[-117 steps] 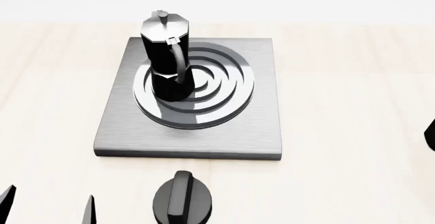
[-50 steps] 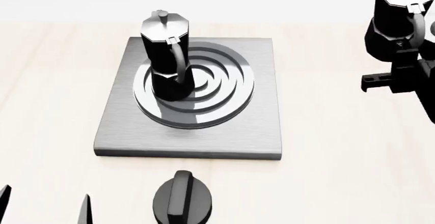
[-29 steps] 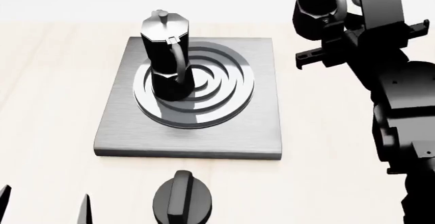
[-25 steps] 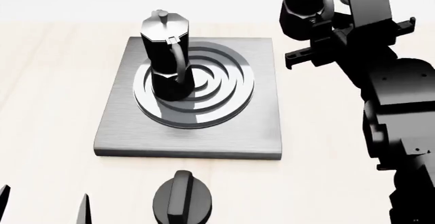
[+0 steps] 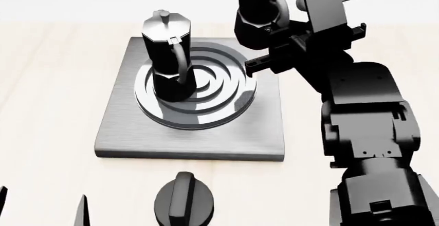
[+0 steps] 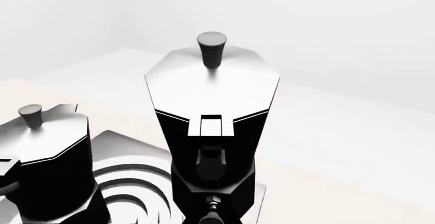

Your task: Put both moka pots on the stove.

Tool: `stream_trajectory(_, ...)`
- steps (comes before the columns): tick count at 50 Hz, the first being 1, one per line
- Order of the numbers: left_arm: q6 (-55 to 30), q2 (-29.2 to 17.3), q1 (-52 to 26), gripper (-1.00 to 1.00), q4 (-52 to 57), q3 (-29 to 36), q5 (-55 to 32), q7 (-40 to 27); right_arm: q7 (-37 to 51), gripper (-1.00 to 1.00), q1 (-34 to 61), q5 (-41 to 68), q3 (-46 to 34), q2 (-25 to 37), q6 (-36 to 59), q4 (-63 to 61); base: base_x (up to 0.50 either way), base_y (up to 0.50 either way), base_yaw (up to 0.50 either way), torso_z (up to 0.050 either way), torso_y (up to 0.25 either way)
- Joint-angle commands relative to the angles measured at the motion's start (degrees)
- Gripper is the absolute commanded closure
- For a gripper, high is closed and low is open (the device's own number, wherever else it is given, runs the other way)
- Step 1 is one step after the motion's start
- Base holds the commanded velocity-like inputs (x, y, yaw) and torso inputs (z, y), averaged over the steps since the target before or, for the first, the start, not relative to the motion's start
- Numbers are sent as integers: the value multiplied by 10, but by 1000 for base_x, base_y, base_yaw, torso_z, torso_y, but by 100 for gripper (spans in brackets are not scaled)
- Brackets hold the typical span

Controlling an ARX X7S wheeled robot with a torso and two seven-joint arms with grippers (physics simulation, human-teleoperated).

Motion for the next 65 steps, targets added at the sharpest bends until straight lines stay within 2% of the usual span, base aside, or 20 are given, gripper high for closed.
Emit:
stream_trajectory(1, 1, -2, 1, -100, 0, -1, -2, -1, -4, 100, -7, -131, 157, -41, -1, 0, 0, 0, 0, 0, 10)
stream_trajectory(18, 4, -4, 2, -100, 0, 0, -4, -3, 9, 100, -28, -169, 195, -66, -7, 0, 0, 0, 0, 0, 1)
stream_trajectory(65, 8, -6, -3, -100, -8, 3, -8, -6, 16, 100, -74, -173, 178, -82, 6, 0, 0, 0, 0, 0, 1)
